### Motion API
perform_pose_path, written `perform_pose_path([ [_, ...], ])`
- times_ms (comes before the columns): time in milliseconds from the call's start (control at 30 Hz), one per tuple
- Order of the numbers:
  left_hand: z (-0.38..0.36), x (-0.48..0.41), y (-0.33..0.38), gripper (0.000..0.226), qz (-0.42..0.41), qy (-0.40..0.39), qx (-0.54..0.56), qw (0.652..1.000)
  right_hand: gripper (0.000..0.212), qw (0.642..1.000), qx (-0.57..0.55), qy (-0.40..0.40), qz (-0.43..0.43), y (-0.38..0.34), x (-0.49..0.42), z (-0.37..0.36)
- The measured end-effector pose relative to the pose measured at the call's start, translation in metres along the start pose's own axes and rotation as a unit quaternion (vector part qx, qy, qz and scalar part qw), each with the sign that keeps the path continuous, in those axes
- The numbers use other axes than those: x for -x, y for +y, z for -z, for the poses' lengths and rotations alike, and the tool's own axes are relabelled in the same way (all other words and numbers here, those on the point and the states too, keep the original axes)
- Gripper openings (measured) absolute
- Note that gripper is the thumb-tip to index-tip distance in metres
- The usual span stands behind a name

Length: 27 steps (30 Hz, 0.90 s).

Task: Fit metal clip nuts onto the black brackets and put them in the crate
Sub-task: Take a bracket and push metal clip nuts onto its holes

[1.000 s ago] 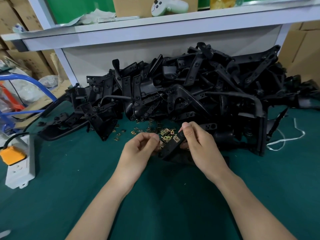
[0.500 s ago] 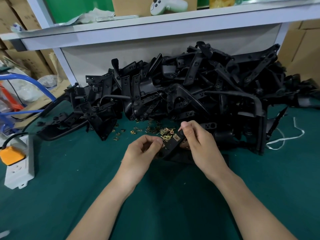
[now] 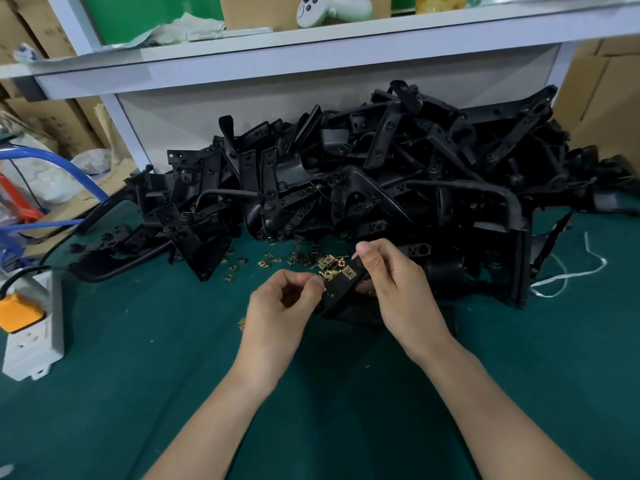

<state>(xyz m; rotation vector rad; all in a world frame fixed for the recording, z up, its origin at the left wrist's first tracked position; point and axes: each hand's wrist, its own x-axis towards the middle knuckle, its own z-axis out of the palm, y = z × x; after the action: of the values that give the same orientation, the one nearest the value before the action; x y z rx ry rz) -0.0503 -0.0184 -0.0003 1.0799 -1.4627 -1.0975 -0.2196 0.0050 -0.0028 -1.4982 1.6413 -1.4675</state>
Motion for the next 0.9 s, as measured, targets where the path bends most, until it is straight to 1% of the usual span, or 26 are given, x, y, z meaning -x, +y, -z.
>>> perform_pose_path([
  [300, -0.004, 0.005, 0.002, 0.013, -0.019, 0.024, 0.017, 0.999, 0.046, 0.999, -0.030, 0.009, 0.009, -0.004, 0.002, -0.002],
  [400, -0.004, 0.006, 0.004, 0.013, -0.022, 0.019, 0.025, 0.999, 0.045, 0.999, -0.035, 0.020, 0.015, -0.004, 0.002, -0.002],
  [467, -0.004, 0.007, 0.005, 0.006, -0.024, 0.008, 0.045, 0.999, 0.042, 0.998, -0.044, 0.033, 0.012, -0.003, 0.001, 0.000],
  [500, -0.005, 0.008, 0.007, 0.006, -0.026, -0.003, 0.053, 0.998, 0.042, 0.998, -0.050, 0.041, 0.011, -0.003, 0.000, 0.001],
  [600, -0.007, 0.010, 0.007, 0.031, -0.038, -0.035, 0.049, 0.997, 0.043, 0.996, -0.063, 0.064, 0.012, -0.004, -0.002, 0.003],
  [667, -0.010, 0.012, 0.006, 0.040, -0.039, -0.045, 0.025, 0.998, 0.044, 0.995, -0.060, 0.073, 0.011, -0.003, -0.002, 0.003],
  [800, -0.013, 0.013, 0.002, 0.040, -0.051, -0.032, -0.031, 0.998, 0.045, 0.996, -0.053, 0.075, 0.005, -0.003, -0.001, 0.001],
  [900, -0.014, 0.012, 0.000, 0.038, -0.059, -0.024, -0.038, 0.997, 0.046, 0.996, -0.051, 0.077, 0.003, -0.002, 0.000, -0.001],
])
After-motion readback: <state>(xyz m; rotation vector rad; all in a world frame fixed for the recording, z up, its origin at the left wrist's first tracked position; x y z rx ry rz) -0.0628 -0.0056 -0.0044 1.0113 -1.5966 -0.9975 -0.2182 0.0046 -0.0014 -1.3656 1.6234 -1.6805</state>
